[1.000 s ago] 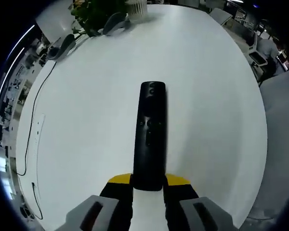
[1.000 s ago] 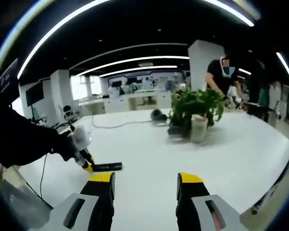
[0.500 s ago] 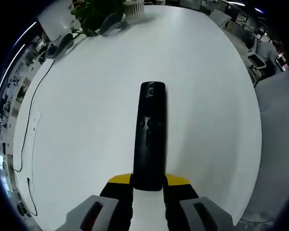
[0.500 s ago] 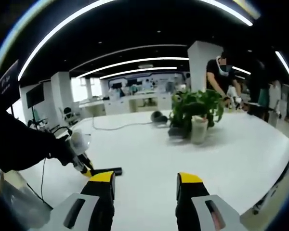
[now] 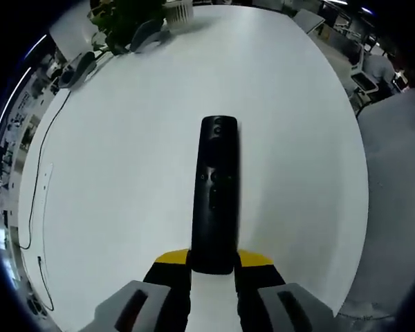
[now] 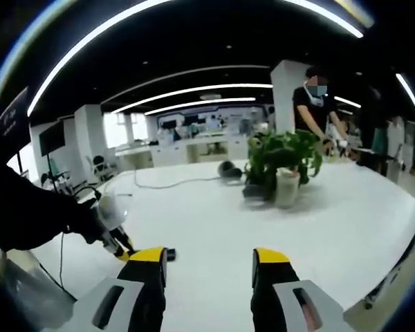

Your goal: Press the specified remote control buttons in sequence, fully releasing each button before pressing the next.

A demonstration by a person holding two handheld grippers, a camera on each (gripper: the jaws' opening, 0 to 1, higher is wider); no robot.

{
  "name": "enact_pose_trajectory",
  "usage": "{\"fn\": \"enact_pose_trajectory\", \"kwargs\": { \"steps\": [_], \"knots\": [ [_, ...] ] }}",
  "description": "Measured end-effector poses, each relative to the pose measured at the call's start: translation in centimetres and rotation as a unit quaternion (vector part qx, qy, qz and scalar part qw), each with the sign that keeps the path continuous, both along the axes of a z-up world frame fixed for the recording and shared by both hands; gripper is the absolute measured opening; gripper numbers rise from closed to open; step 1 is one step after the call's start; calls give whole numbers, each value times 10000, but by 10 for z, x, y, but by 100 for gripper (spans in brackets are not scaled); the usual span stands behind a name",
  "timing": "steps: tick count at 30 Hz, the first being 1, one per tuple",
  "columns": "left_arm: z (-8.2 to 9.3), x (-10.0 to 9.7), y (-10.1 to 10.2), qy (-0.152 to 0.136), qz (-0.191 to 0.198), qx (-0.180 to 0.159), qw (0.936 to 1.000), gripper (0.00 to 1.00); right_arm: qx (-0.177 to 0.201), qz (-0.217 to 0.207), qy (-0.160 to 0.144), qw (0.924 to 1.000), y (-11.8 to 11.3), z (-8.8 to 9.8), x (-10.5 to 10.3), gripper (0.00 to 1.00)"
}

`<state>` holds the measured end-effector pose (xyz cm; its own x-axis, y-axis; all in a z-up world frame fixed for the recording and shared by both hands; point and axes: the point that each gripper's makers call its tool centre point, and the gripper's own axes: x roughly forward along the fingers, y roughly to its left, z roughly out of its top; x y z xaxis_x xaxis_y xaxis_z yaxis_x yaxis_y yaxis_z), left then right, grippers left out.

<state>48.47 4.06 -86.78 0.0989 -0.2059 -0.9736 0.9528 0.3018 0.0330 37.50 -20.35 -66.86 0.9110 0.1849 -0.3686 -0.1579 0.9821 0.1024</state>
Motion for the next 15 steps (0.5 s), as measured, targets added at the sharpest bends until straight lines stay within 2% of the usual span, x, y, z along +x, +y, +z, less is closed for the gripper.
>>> {"fn": "enact_pose_trajectory", "kwargs": {
  "steps": [15],
  "knots": [
    [1,-21,-2,12,-24,22,10000,23,51,28,-45,10000,1,2,0,45]
  ]
}}
